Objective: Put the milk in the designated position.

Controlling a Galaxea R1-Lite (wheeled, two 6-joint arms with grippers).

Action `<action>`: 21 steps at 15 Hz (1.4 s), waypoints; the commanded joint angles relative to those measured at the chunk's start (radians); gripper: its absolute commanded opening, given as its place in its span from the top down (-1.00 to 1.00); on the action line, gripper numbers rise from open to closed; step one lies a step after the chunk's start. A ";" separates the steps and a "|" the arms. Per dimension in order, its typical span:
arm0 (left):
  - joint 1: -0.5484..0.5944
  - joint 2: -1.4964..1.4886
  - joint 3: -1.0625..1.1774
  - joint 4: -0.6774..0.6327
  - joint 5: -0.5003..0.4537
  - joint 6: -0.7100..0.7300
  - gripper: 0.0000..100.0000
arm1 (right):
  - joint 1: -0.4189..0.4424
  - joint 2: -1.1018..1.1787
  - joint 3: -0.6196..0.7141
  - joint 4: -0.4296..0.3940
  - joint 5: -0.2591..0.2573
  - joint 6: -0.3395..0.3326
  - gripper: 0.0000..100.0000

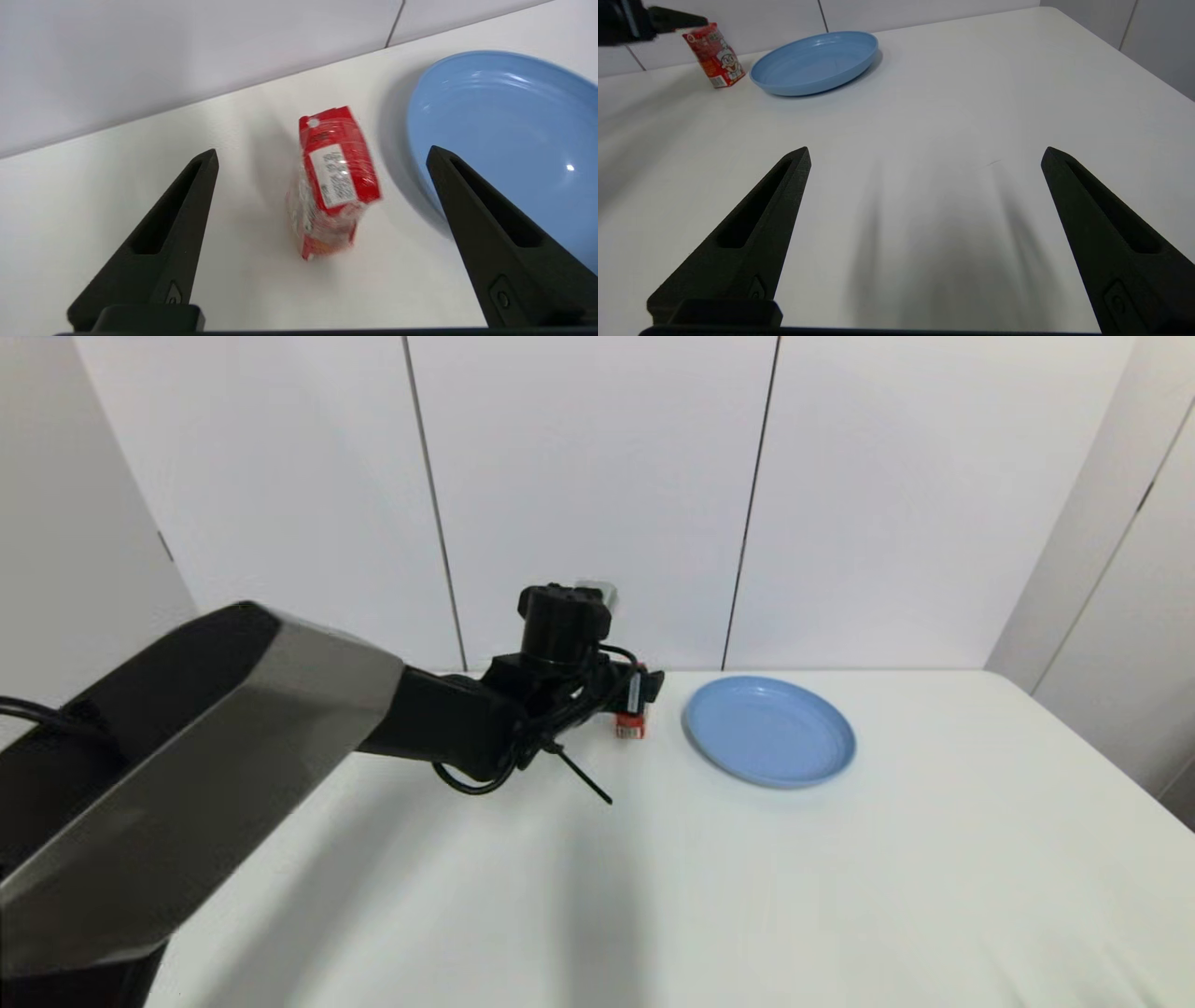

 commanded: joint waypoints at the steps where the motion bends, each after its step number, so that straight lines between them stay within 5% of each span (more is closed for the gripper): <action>1: -0.016 -0.316 0.168 0.137 -0.001 0.051 -1.00 | 0.000 0.001 0.000 0.000 0.000 0.001 -1.00; 13: -0.075 -1.128 0.929 0.152 -0.001 0.097 -1.00 | 0.000 0.001 0.000 0.000 0.000 0.001 -1.00; 21: 0.339 -1.487 1.161 0.170 -0.010 0.322 -1.00 | 0.000 0.001 0.000 0.000 0.000 0.001 -1.00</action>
